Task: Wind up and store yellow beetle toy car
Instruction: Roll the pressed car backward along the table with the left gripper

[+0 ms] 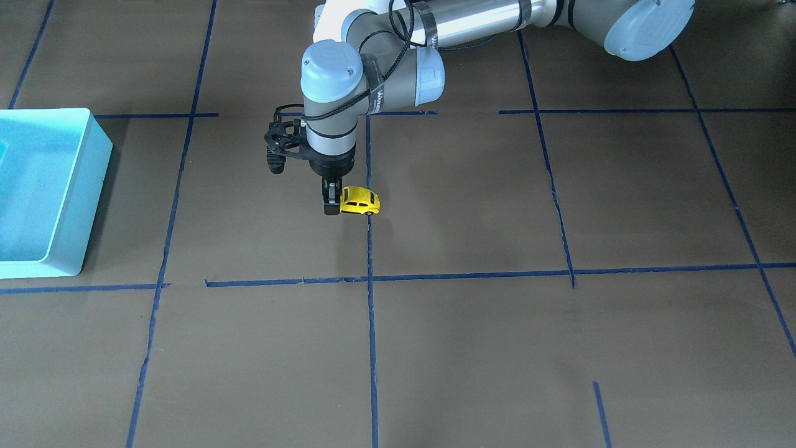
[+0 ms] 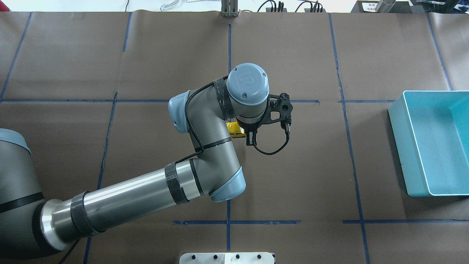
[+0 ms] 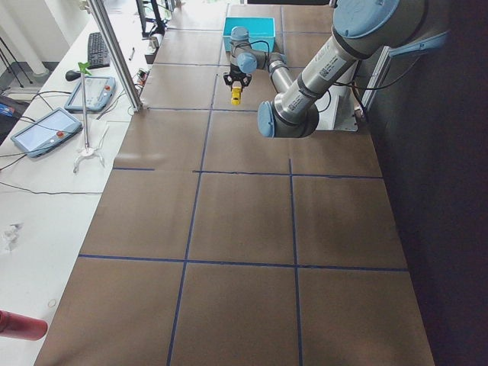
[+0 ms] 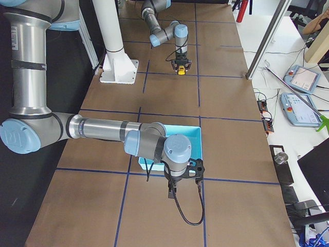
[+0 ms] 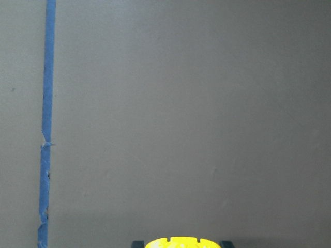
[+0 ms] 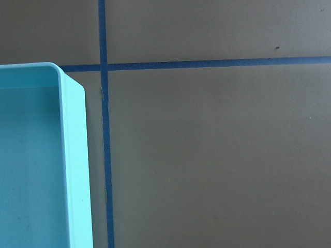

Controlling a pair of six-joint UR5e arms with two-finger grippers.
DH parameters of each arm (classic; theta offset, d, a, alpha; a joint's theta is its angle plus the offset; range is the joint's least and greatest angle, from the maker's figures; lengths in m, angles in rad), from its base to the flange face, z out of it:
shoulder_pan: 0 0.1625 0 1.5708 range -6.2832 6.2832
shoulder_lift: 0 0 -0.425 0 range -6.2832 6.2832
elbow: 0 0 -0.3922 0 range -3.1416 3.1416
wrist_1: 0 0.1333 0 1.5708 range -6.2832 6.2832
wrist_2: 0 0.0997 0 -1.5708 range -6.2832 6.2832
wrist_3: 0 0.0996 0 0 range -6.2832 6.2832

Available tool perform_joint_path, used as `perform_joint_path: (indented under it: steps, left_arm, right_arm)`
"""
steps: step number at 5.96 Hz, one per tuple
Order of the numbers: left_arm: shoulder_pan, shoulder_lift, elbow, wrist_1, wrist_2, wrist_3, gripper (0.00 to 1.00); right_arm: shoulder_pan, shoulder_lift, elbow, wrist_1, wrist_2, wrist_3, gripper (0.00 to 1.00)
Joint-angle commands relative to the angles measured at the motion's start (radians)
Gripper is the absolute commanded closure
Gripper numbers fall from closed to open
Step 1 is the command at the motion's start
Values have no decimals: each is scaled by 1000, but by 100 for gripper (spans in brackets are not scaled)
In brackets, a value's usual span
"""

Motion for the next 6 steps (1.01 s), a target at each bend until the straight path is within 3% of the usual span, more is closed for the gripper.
perform_joint_path:
  steps: [1, 6]
  left_arm:
    - [-4, -5, 51, -73, -58, -6, 96]
    - [1, 24, 95, -182, -53, -1, 96]
  right_arm:
    - [0, 0, -1, 0, 0, 0, 0]
    - [0, -1, -2, 0, 2, 0, 0]
